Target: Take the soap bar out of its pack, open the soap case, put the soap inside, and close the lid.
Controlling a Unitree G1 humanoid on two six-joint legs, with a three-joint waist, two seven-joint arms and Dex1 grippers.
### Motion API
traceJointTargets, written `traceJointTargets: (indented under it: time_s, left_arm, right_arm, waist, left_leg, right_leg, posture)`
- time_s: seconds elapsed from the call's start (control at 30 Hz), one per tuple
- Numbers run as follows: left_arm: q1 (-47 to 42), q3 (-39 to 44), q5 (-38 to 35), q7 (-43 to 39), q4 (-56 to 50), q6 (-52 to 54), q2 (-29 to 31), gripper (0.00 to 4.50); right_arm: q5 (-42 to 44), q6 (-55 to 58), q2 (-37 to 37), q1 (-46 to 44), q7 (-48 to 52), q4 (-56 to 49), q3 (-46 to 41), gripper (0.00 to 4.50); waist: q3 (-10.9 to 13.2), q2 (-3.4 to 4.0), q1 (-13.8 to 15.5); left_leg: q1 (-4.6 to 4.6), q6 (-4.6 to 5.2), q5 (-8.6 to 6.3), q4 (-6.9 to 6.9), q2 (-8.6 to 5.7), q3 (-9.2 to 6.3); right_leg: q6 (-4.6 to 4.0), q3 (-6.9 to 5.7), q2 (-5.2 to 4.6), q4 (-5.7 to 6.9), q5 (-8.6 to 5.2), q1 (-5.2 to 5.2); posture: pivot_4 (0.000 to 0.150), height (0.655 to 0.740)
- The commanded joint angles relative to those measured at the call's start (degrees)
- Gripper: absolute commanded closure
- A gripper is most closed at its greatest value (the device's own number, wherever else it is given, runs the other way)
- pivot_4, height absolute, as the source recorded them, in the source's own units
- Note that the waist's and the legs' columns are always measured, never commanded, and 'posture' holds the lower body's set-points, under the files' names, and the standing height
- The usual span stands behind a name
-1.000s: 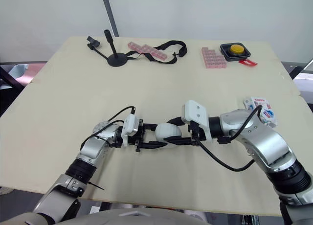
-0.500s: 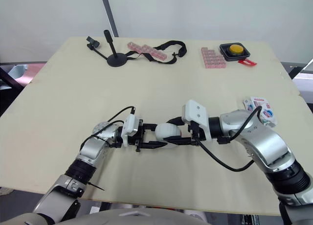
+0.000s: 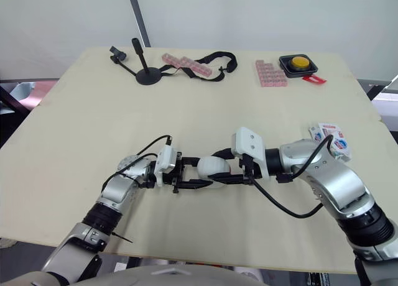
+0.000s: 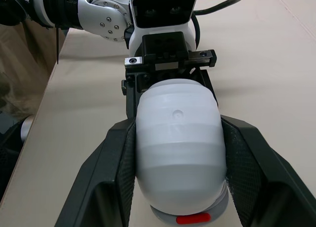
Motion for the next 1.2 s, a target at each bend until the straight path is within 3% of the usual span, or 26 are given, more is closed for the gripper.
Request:
traceJointTargets:
  time_s: [0.03, 0.23, 0.3, 0.43, 0.8, 1.2]
  left_arm:
    - [0.07, -0.62, -0.02, -0.35, -1.64, -0.58, -0.05, 2.56]
    - [-0.06, -0.55, 0.04, -0.32, -1.39, -0.69, -0.09, 2.56]
    - [-0.05, -0.59, 0.05, -0.30, -1.49, -0.58, -0.08, 2.56]
    - [0.03, -0.62, 0.03, -0.25, -1.72, -0.34, -0.07, 2.56]
    - [-0.11, -0.72, 0.02, -0.22, -1.66, -0.15, -0.03, 2.56]
    - [-0.34, -1.07, -0.15, -0.17, -1.51, -0.28, -0.11, 2.56]
  right_arm:
    - [-1.68, 1.27, -0.70, 0.53, -0.57, 1.36, 0.41, 2.53]
    - [-0.96, 2.05, -0.30, 0.65, -0.86, 1.35, 0.31, 2.53]
    - [-0.88, 1.90, -0.10, 0.47, -0.81, 1.39, 0.32, 1.51]
    - [-2.44, -0.25, 0.85, 0.25, -1.43, 1.80, 0.09, 0.27]
    - [-1.57, 0.87, -0.37, 2.14, -0.32, 0.67, -1.13, 0.27]
    - [0.16, -0.71, -3.97, 12.53, 1.24, 0.68, -8.27, 0.27]
  waist:
    - [0.00, 0.00, -0.01]
    - [0.00, 0.00, 0.00]
    - [-0.01, -0.01, 0.01]
    - [0.00, 0.00, 0.01]
    - [0.00, 0.00, 0.11]
    - [0.00, 0.00, 0.63]
  left_leg:
    - [0.00, 0.00, 0.00, 0.00, 0.00, 0.00]
    - [0.00, 0.00, 0.00, 0.00, 0.00, 0.00]
    - [0.01, 0.00, 0.00, 0.00, 0.00, 0.00]
    - [-0.04, 0.00, 0.00, 0.01, -0.02, 0.00]
    - [-0.07, 0.00, 0.00, 0.00, 0.00, 0.00]
    - [-0.09, 0.00, -0.01, 0.00, -0.01, 0.00]
  right_leg:
    - [0.00, 0.00, 0.00, 0.00, 0.00, 0.00]
    - [0.00, 0.00, 0.00, -0.01, 0.00, 0.00]
    - [0.00, 0.00, 0.00, -0.01, 0.00, 0.01]
    - [0.00, -0.01, -0.01, 0.02, 0.00, -0.03]
    - [0.00, -0.02, 0.00, 0.00, 0.00, -0.04]
    - [0.00, -0.03, -0.02, -0.09, 0.00, -0.03]
  posture:
    - [0.150, 0.7385]
    - [0.150, 0.7385]
    - [0.150, 0.7385]
    - [0.150, 0.7385]
    - [0.150, 0.7385]
    - [0.150, 0.7385]
